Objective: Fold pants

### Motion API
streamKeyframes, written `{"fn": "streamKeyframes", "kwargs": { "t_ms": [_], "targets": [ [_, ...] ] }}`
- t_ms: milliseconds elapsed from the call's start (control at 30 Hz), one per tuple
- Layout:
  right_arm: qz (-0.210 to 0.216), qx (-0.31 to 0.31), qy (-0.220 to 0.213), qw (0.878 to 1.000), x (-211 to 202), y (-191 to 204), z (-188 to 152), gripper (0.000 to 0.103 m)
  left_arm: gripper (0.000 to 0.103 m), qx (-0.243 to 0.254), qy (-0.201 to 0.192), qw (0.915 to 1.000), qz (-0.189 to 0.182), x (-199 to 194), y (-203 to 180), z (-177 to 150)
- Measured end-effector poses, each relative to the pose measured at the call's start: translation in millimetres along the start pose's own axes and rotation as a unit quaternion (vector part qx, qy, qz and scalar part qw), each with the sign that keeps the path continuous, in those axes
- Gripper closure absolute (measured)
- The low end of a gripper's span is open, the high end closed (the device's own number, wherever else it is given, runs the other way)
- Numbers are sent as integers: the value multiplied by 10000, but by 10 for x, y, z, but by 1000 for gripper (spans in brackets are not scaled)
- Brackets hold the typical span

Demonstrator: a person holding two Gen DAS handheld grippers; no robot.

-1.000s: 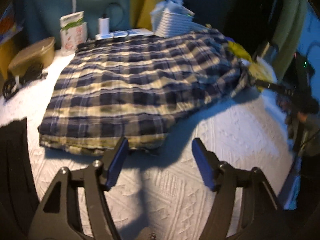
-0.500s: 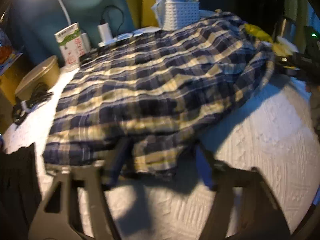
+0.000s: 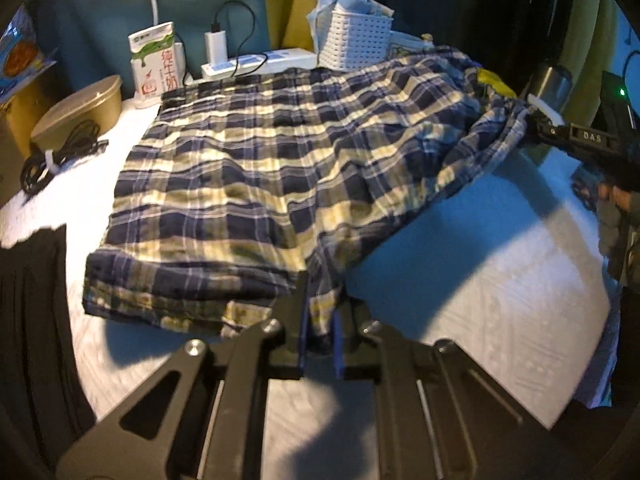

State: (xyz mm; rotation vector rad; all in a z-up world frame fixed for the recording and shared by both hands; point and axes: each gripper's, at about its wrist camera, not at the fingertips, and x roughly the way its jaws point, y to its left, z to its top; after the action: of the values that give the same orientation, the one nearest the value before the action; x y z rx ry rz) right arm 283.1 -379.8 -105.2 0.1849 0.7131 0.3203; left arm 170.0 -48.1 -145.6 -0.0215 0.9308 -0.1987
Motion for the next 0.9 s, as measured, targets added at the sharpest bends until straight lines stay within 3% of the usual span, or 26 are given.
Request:
{"fn": "streamKeyframes", "kwargs": {
  "t_ms": [267,433,500,567,667,767,900],
  "targets": [
    [-136,-149,230,9995,-280,-132,-365,83,90,-306,135,9992,-197,-144,-4,-262],
    [-719,-510,564,9945,-116,-167,-632,80,88,-562,352,9972,-351,-257,193,-319],
    [-888,-647,496,9927,-152,-126,-664,79,88,-715,311,9963,-349,-406,302,-366],
    [-1057,-779,536,9899,-176,-94,-658,72,88,-861,156,9957,-304,-554,416,-385],
    [-1323,-803,358,9873,-325,-51,-605,44,87,-1114,-196,9933,-239,-746,648,-332],
    [-1312,-781,104,9882,-525,16,-533,38,85,-1237,-395,9915,-47,-736,864,-198],
    [-1057,-990,-177,9893,-649,231,-395,37,84,-1203,-288,9922,-174,-481,964,-42]
  ]
}}
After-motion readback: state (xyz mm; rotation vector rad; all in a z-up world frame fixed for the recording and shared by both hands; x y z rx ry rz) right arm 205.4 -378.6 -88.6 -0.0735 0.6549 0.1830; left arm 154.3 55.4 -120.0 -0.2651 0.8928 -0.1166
